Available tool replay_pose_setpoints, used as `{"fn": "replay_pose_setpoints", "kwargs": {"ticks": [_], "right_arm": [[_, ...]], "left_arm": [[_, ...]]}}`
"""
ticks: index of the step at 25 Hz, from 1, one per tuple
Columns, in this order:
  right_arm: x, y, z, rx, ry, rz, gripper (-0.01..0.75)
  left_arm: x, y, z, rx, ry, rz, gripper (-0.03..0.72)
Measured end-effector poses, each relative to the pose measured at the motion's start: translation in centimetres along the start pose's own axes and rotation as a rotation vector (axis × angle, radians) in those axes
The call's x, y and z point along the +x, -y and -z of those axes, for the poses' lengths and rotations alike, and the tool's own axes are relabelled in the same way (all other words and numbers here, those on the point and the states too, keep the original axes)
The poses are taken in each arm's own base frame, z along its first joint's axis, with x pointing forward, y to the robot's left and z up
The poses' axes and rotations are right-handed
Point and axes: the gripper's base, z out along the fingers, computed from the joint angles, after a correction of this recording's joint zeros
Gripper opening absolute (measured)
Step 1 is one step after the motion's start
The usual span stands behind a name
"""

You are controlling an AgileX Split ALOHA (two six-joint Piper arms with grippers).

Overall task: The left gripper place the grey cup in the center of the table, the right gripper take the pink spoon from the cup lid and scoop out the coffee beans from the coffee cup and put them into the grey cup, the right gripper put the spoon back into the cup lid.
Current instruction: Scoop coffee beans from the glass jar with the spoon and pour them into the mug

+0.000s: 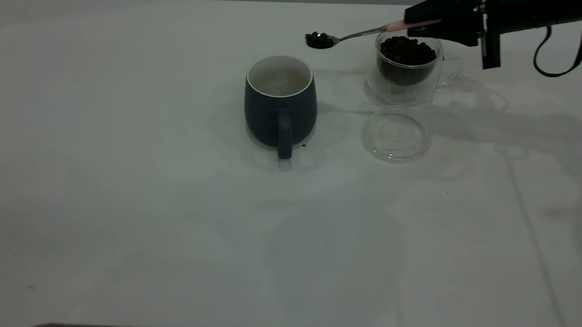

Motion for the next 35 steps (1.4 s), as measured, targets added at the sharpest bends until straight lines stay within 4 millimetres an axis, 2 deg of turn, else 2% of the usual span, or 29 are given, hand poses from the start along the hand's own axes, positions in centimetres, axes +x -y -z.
{"fn": "replay_pose_setpoints", "kwargs": {"ticks": [10, 22, 29, 35], "right_arm": [[0.9, -0.9, -2.0, -0.005, -0.050, 0.022, 0.103], [0.9, -1.3, -2.5, -0.021, -0.042, 0.108, 0.103], [0.9, -1.3, -2.5, -0.025, -0.040, 0.263, 0.103], [0.9, -1.3, -2.5, -0.031, -0.034, 0.521, 0.103]], "left_arm": [[0.0, 0.0, 0.0, 0.000, 0.000, 0.000, 0.565], [0.0, 0.0, 0.0, 0.000, 0.000, 0.000, 0.565], [0.0, 0.0, 0.0, 0.000, 0.000, 0.000, 0.565], [0.0, 0.0, 0.0, 0.000, 0.000, 0.000, 0.565]]}}
